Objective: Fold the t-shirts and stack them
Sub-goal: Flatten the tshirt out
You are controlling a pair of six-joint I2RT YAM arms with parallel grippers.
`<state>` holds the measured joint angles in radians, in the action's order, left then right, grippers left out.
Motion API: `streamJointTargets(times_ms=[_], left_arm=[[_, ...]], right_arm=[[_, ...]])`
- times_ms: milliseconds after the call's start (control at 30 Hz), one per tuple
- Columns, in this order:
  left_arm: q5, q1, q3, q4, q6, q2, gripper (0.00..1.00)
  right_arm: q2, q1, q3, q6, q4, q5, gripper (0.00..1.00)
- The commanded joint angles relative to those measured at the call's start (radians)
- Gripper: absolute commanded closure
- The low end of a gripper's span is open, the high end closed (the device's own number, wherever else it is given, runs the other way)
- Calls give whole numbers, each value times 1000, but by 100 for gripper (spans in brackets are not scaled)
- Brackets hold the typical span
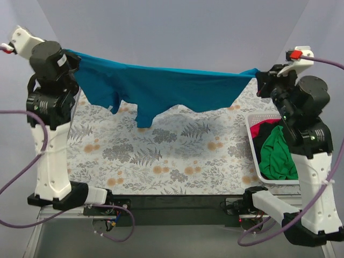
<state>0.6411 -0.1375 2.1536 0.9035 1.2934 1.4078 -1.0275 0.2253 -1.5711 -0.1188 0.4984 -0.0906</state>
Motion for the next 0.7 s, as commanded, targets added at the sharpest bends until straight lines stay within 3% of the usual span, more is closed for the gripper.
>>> streamJointTargets(times_ms=[0, 200, 333, 533, 667], left_arm=[[207, -54, 57, -29, -95, -127, 100], [279, -112, -10, -158, -235, -334, 100], [269, -117, -153, -373, -373, -487, 100], [209, -139, -216, -437, -448, -451, 100], [140, -172, -357, -472, -454, -354, 100]], right_arm=[[66, -1, -20, 56, -37, -11, 99], [159, 34, -27, 99, -78, -15, 99], [202, 55, -33, 146, -113, -14, 99], [175, 60, -15, 154, -124, 22, 99], [98, 59, 63, 145, -109, 37, 99]])
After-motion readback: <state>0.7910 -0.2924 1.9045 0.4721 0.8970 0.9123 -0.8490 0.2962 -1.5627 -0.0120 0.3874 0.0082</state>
